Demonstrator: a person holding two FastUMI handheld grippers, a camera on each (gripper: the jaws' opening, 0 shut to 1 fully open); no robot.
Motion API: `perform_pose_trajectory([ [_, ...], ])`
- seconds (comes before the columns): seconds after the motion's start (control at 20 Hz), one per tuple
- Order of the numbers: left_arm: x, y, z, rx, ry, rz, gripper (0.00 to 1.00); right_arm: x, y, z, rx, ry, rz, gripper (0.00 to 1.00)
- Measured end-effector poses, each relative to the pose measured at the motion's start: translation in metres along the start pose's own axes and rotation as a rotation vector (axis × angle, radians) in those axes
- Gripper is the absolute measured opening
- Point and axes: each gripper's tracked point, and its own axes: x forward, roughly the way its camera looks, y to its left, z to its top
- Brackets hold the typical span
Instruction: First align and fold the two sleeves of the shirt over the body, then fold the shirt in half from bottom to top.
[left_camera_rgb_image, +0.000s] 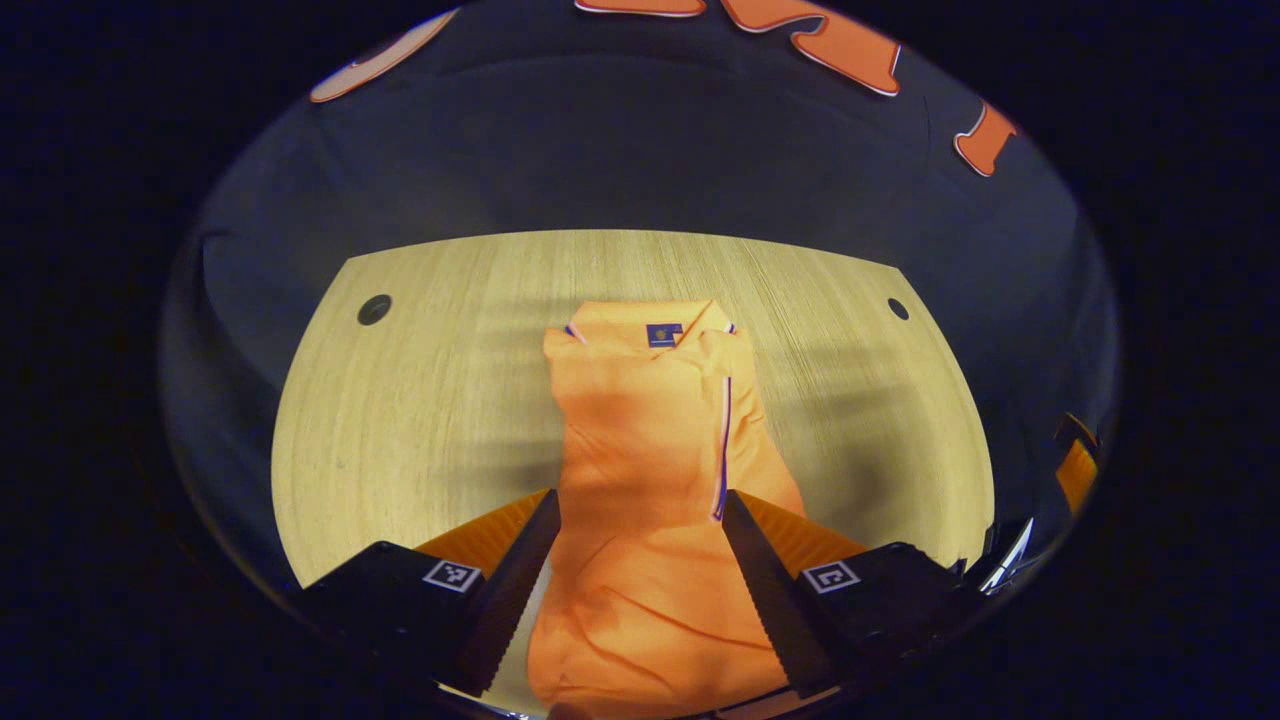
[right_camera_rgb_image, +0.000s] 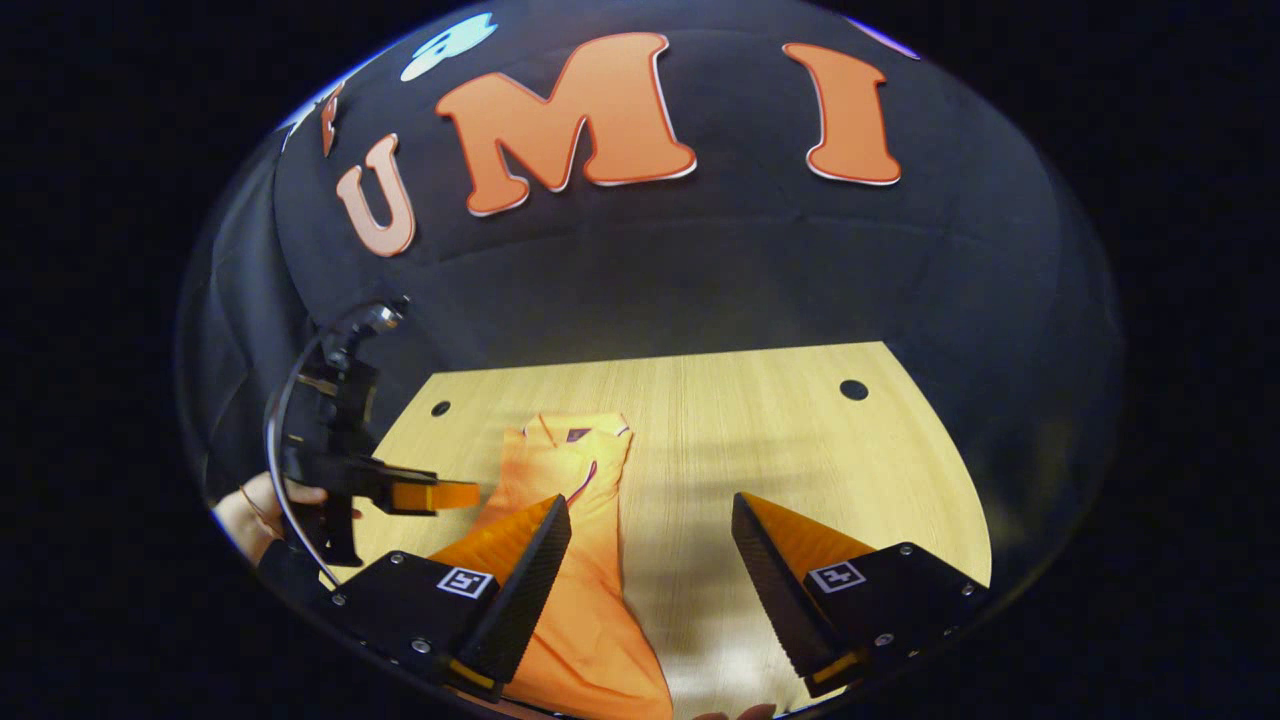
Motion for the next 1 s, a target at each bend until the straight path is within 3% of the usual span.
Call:
perform_pose_trajectory([
  [0.2,-0.037,0.038,-0.036,-0.018,-0.016,0.038,1.0,0.011,0.015,-0.042,-0.037,0.101,0.009,0.99],
  [0.45,-0.057,0.062,-0.126,-0.072,0.081,0.025,1.0,0.016,0.029,-0.118,-0.133,0.27,0.002,0.99],
  [0.55,-0.057,0.06,-0.171,-0.105,0.159,-0.01,1.0,0.01,0.029,-0.149,-0.148,0.341,-0.009,0.99],
  [0.75,-0.045,0.057,-0.224,-0.183,0.244,0.002,0.99,-0.008,0.03,-0.207,-0.153,0.472,-0.016,0.99],
  [1.0,-0.051,0.055,-0.284,-0.133,0.325,0.028,0.99,-0.03,0.031,-0.266,-0.102,0.614,-0.027,0.99],
])
